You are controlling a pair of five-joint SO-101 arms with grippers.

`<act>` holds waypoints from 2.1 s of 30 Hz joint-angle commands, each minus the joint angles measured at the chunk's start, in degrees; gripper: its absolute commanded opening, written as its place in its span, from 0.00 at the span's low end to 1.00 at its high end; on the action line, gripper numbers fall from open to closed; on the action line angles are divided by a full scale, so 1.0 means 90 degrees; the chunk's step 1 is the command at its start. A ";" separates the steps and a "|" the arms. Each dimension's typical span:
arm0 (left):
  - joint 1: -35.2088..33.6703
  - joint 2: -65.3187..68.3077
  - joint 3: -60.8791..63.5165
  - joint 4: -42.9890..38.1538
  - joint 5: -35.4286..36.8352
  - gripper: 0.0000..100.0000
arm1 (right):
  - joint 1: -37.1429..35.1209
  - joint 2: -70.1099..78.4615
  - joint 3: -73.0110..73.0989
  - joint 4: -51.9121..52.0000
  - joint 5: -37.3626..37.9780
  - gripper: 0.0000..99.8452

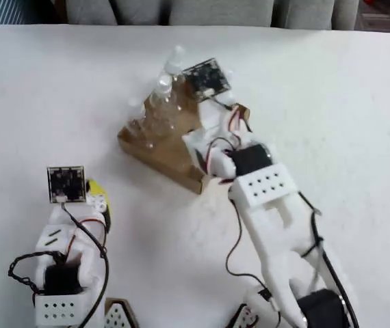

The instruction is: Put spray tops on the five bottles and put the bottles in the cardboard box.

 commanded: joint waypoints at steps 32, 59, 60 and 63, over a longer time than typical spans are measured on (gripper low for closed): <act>-0.0005 -0.0054 -0.0020 -0.0234 -0.0049 0.02 | 0.0698 -0.5123 0.2676 0.2154 0.0010 0.04; -0.0005 -0.0054 -0.0020 0.0449 -0.0860 0.02 | 0.1529 -0.8757 0.5392 0.2427 0.0352 0.04; -0.0005 -0.0054 -0.0020 0.0449 -0.0860 0.02 | 0.1529 -0.8874 0.5538 0.2427 0.0352 0.04; -0.0005 -0.0054 -0.0020 0.0449 -0.0860 0.02 | 0.1538 -0.8806 0.5792 0.2388 0.0342 0.04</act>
